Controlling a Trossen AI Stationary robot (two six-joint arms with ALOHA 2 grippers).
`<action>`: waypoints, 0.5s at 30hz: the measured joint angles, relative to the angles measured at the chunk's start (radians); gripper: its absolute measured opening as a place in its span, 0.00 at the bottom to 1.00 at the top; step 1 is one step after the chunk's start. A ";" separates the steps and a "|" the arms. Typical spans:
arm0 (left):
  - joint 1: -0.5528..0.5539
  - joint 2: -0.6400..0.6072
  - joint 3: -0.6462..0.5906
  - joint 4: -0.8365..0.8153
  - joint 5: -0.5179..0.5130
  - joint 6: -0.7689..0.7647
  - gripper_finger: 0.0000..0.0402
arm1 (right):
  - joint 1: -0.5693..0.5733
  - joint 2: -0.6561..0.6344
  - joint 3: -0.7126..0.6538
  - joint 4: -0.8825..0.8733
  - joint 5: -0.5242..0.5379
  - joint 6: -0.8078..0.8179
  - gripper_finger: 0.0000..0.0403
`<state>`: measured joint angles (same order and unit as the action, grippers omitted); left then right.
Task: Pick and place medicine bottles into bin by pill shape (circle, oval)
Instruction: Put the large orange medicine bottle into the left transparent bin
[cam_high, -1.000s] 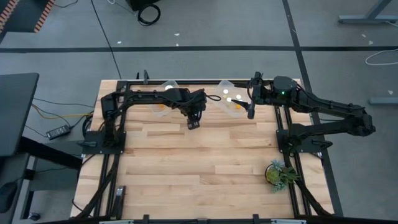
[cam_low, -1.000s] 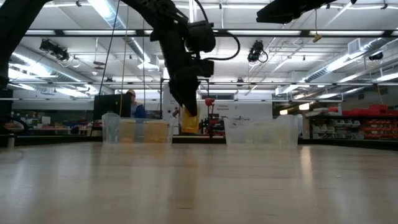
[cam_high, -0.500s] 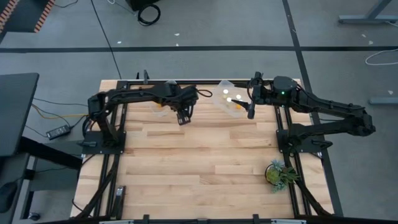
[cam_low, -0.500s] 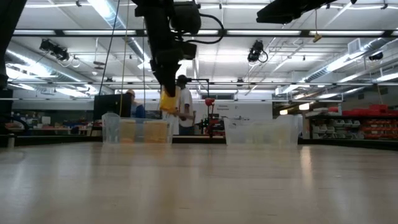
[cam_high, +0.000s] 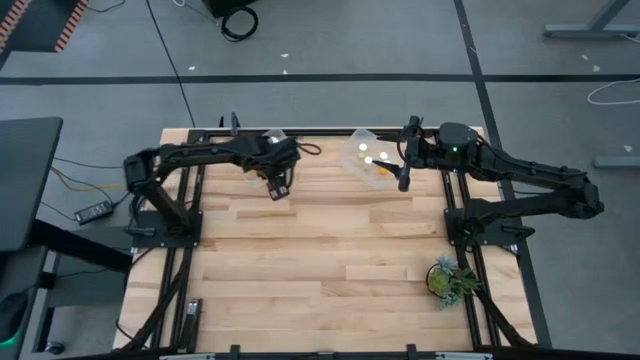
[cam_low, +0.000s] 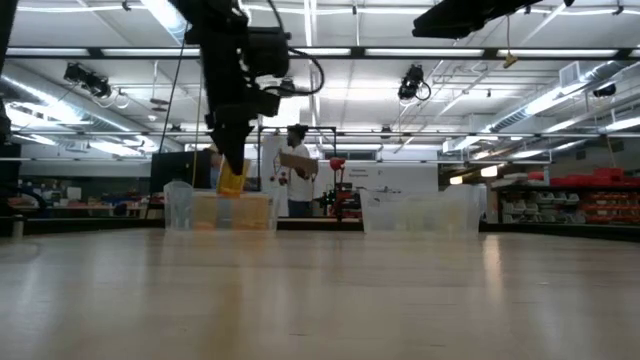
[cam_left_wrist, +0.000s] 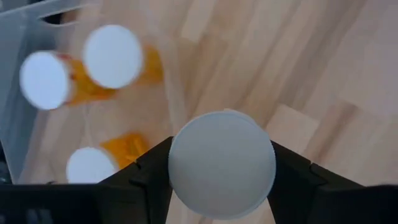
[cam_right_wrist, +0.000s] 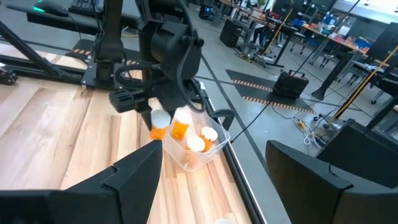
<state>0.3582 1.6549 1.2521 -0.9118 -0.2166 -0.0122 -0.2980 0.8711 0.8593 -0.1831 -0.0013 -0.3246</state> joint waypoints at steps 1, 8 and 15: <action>0.006 -0.028 -0.037 0.036 -0.001 -0.004 0.51 | 0.000 0.000 0.000 0.000 0.000 0.000 0.73; 0.072 -0.226 -0.233 0.214 0.000 -0.048 0.54 | 0.000 0.000 0.000 0.007 0.000 0.005 0.73; 0.150 -0.336 -0.394 0.394 -0.001 -0.109 0.52 | 0.000 0.000 0.000 0.020 0.000 0.007 0.73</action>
<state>0.5086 1.3192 0.8581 -0.5173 -0.2173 -0.1208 -0.2980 0.8711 0.8590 -0.1633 -0.0013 -0.3181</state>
